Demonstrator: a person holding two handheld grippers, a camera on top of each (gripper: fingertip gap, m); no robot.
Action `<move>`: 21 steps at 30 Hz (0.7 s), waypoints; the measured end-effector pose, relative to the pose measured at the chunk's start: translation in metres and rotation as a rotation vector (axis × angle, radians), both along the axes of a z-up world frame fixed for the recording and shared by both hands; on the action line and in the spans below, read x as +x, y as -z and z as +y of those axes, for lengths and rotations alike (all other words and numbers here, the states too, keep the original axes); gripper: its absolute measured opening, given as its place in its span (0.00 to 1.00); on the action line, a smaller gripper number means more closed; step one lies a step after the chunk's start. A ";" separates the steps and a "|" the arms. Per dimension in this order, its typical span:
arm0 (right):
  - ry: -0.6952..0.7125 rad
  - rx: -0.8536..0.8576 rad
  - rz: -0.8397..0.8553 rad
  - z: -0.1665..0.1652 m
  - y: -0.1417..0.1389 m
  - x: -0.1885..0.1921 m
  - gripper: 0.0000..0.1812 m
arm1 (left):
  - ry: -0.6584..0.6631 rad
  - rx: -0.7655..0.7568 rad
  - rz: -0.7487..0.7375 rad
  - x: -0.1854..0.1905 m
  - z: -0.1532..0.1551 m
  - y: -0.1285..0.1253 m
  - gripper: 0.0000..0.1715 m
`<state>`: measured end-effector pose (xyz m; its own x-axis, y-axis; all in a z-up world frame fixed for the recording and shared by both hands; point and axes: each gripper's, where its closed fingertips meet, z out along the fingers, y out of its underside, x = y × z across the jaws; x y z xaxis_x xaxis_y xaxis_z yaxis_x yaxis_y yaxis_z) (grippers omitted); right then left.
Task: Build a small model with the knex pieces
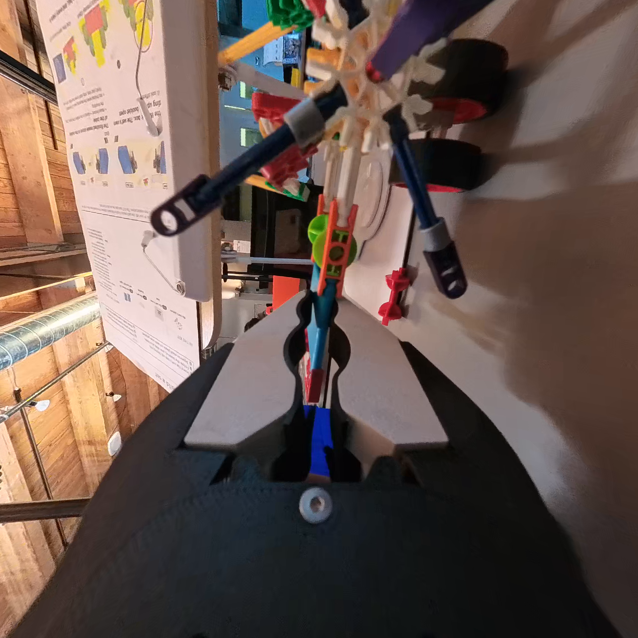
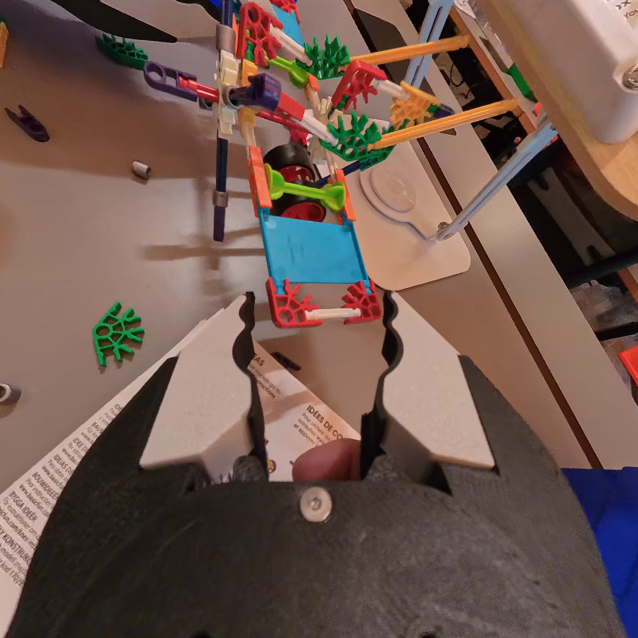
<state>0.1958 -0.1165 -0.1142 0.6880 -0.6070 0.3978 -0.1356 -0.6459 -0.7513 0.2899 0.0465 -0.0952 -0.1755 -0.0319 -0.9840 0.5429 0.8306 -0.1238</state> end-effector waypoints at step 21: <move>-0.070 -0.194 -0.182 0.005 0.001 0.006 0.21 | -0.005 -0.018 0.004 0.003 0.002 -0.003 0.00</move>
<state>0.2015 -0.1116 -0.1147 0.6322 -0.4608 0.6229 0.0404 -0.7832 -0.6205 0.2932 0.0488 -0.0920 -0.1797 -0.0508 -0.9824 0.5380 0.8310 -0.1413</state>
